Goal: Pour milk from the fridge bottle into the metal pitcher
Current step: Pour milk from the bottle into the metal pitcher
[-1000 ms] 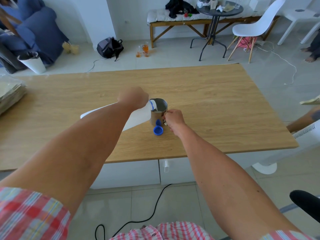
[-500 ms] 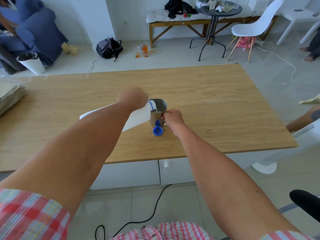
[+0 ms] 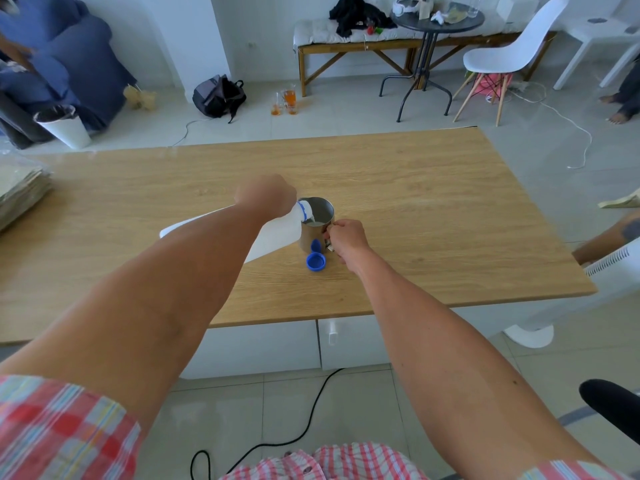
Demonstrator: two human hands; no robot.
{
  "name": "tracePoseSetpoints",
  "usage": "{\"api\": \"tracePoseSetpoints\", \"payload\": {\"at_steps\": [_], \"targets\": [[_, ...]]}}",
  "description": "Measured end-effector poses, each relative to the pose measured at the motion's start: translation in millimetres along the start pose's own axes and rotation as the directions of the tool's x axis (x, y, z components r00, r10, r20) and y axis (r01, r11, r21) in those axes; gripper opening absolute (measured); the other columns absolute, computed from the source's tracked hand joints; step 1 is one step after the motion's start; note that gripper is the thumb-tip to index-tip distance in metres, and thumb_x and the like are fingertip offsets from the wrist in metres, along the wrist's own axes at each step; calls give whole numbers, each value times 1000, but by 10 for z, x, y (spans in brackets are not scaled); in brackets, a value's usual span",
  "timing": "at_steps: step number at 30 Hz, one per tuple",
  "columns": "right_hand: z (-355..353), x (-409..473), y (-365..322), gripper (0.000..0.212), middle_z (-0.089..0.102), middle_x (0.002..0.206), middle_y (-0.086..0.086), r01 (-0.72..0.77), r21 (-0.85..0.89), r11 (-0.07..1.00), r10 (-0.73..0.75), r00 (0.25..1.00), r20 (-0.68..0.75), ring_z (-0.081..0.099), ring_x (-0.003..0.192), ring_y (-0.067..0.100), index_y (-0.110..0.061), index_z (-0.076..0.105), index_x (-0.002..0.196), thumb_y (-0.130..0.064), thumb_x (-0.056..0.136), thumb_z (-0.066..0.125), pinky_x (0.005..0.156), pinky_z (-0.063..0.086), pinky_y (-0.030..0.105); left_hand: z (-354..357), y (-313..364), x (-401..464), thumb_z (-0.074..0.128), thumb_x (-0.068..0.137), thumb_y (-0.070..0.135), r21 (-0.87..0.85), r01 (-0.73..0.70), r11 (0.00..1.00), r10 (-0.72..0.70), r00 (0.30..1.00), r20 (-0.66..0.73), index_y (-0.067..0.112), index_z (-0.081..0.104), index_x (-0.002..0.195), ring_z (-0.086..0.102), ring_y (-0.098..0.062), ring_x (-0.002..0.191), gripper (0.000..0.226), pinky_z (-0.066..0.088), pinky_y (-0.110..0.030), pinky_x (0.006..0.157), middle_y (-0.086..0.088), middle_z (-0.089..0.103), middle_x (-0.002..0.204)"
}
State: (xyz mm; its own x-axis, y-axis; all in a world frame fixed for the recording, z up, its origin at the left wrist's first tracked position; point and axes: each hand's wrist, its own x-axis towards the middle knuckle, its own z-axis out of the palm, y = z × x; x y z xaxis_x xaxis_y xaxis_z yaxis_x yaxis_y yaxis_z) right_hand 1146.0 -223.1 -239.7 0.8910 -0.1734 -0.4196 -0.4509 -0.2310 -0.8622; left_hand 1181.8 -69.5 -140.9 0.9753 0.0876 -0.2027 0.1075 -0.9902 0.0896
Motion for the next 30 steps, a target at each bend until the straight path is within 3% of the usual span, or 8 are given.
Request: {"api": "tracePoseSetpoints", "payload": {"at_steps": [7, 12, 30], "targets": [[8, 20, 11, 22, 51, 76, 7, 3, -2, 1000, -3, 1000, -1, 40, 61, 17, -12, 63, 87, -4, 95, 44, 50, 29, 26, 1, 4, 2, 37, 98, 26, 9, 0, 1000, 0, 1000, 3, 11, 60, 101, 58, -31, 87, 28, 42, -38, 75, -11, 61, 98], [21, 27, 14, 22, 46, 77, 8, 8, -6, 1000, -8, 1000, -3, 34, 59, 17, -17, 59, 87, -3, 90, 42, 48, 24, 26, 12, 1, 22, 38, 98, 25, 11, 6, 1000, -6, 1000, 5, 13, 60, 102, 57, -31, 88, 26, 40, -39, 74, -10, 60, 97], [-1, 5, 2, 23, 47, 72, 7, 11, 2, 1000, -11, 1000, 8, 36, 57, 16, -15, 61, 87, -1, 91, 42, 47, 28, 26, 1, -2, 24, 37, 98, 25, 7, 13, 1000, -13, 1000, 16, 12, 60, 103, 59, -32, 89, 27, 42, -39, 75, -11, 61, 98]]}}
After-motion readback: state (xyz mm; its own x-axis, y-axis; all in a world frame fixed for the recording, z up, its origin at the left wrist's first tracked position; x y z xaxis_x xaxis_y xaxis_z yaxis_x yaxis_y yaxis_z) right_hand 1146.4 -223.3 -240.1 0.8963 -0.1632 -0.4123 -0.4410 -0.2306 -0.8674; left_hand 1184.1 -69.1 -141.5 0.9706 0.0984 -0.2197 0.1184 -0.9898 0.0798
